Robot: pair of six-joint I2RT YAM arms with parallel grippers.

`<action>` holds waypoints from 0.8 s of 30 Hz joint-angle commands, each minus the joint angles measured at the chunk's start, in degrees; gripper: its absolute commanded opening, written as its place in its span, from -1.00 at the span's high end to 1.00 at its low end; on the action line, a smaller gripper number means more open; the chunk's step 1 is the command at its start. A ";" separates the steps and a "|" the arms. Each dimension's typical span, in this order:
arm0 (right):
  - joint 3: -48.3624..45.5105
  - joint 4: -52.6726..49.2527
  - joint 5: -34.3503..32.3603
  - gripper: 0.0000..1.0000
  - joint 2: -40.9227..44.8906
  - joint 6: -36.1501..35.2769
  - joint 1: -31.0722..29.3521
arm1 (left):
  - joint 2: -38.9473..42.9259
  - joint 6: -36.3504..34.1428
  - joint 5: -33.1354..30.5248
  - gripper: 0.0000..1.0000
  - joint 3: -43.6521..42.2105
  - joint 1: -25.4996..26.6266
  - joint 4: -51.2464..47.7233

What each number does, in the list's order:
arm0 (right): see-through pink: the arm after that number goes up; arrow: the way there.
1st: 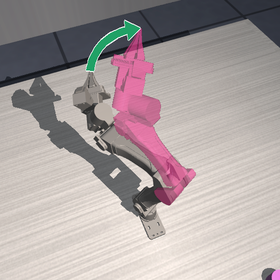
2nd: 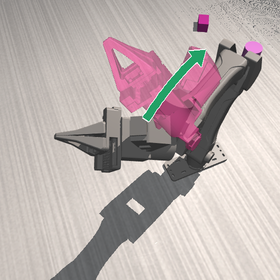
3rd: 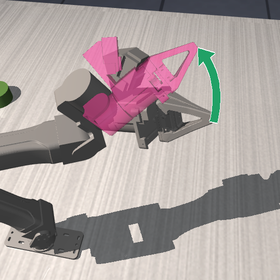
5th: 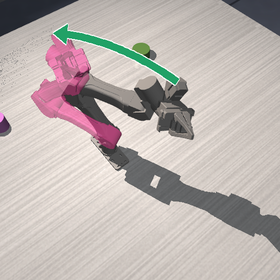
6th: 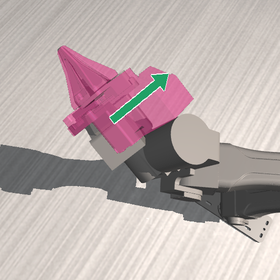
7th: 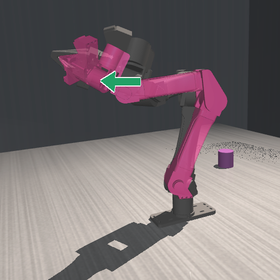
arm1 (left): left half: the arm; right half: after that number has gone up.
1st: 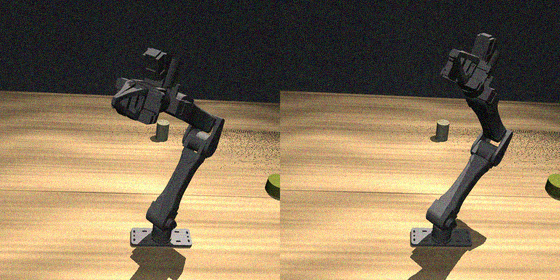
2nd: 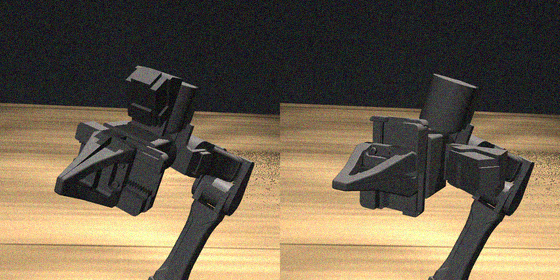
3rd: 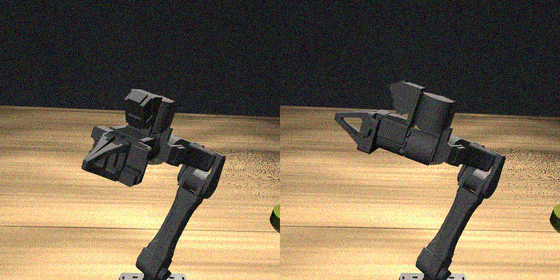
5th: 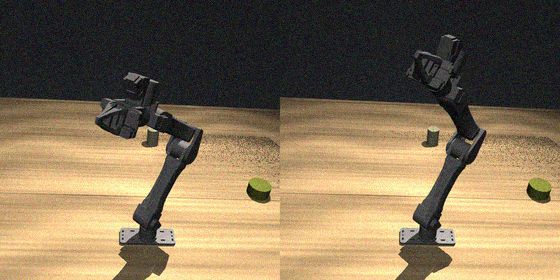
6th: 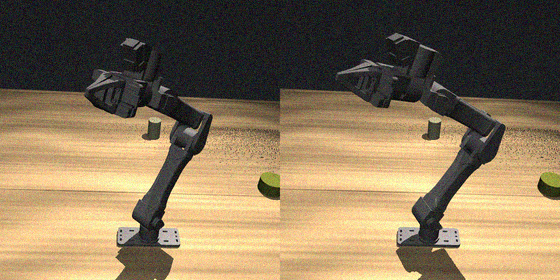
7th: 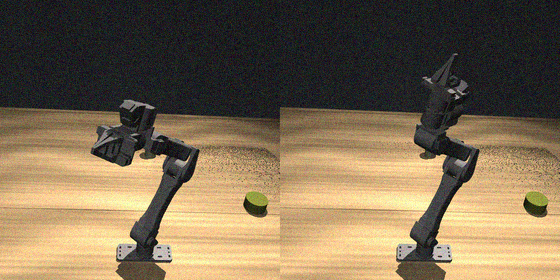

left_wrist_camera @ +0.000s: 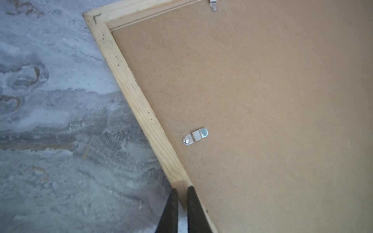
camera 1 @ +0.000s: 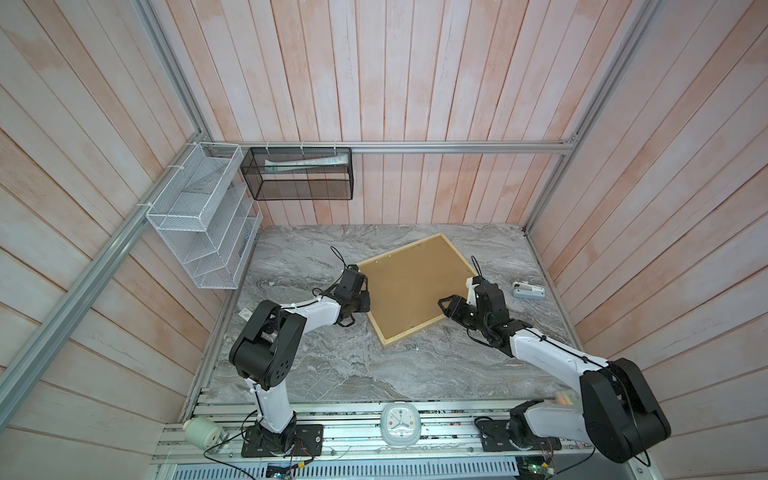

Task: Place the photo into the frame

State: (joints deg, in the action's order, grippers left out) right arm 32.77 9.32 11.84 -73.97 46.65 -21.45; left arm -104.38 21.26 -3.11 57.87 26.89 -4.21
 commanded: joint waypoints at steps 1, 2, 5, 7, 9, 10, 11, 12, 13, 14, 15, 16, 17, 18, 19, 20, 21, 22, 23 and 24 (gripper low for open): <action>-1.08 -1.41 -1.02 -0.08 1.49 -0.83 0.58 | 0.15 -2.35 0.66 0.45 1.42 -0.01 -3.32; -1.37 -1.35 -1.19 -0.08 1.70 -0.78 0.73 | 0.98 -1.35 0.81 0.37 1.18 0.00 -3.68; -1.65 -1.06 -1.11 -0.09 1.77 -0.77 1.11 | 3.76 2.61 1.13 0.24 -0.87 0.09 -3.54; -1.46 -0.89 -0.77 -0.09 1.49 -0.94 1.26 | 5.49 5.14 2.14 0.19 -2.48 0.33 -2.90; -1.12 -0.88 -0.35 -0.09 1.04 -1.19 1.32 | 7.08 7.87 2.58 0.15 -3.88 0.99 -2.62; -0.91 -0.82 -0.11 -0.09 0.86 -1.32 1.45 | 7.69 8.79 2.29 0.13 -4.35 1.49 -2.64; -0.93 -0.67 0.19 -0.09 0.70 -1.43 1.40 | 8.32 9.95 1.78 0.09 -4.90 2.15 -2.64; -0.96 -0.49 0.37 -0.09 0.52 -1.42 1.38 | 8.72 11.19 1.76 0.08 -5.48 2.81 -2.45; -0.88 -0.30 0.54 -0.09 0.42 -1.36 1.36 | 8.90 12.50 1.80 0.07 -5.80 3.42 -2.30; -0.90 -0.11 0.77 -0.09 0.25 -1.23 1.37 | 8.85 13.89 1.59 0.07 -6.00 4.29 -2.44; -0.90 -0.01 1.11 -0.09 0.16 -1.33 1.36 | 8.76 15.06 1.04 0.07 -6.09 5.20 -2.60; -0.94 0.08 1.25 -0.09 0.08 -1.30 1.35 | 8.56 16.01 -0.02 0.06 -5.97 6.11 -3.04; -1.08 0.10 1.34 -0.09 0.06 -1.38 1.39 | 8.11 17.20 -1.73 0.06 -5.80 7.20 -3.82; -1.21 0.21 1.43 -0.09 0.06 -1.22 1.40 | 7.74 18.16 -3.47 0.06 -5.53 8.04 -4.76; -1.30 0.24 1.48 -0.09 0.14 -1.25 1.35 | 7.26 18.95 -4.70 0.05 -5.34 8.53 -5.44; -1.44 0.26 1.57 -0.09 0.23 -1.23 1.38 | 6.81 19.63 -5.58 0.05 -5.31 8.98 -5.93; -1.48 0.26 1.60 -0.09 0.23 -1.25 1.34 | 6.52 20.12 -5.93 0.06 -5.31 9.27 -6.13; -1.63 0.18 1.61 -0.09 0.32 -1.29 1.38 | 6.16 20.29 -5.92 0.06 -5.35 9.38 -6.03; -1.59 0.16 1.61 -0.09 0.37 -1.34 1.39 | 5.66 20.48 -5.85 0.06 -5.31 9.49 -6.07; -1.65 0.17 1.61 -0.09 0.41 -1.44 1.35 | 5.17 20.49 -5.96 0.06 -5.18 9.61 -6.22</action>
State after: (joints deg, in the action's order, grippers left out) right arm 31.75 9.15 12.78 -73.43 46.22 -20.32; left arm -97.23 39.16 -6.35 52.93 36.49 -8.62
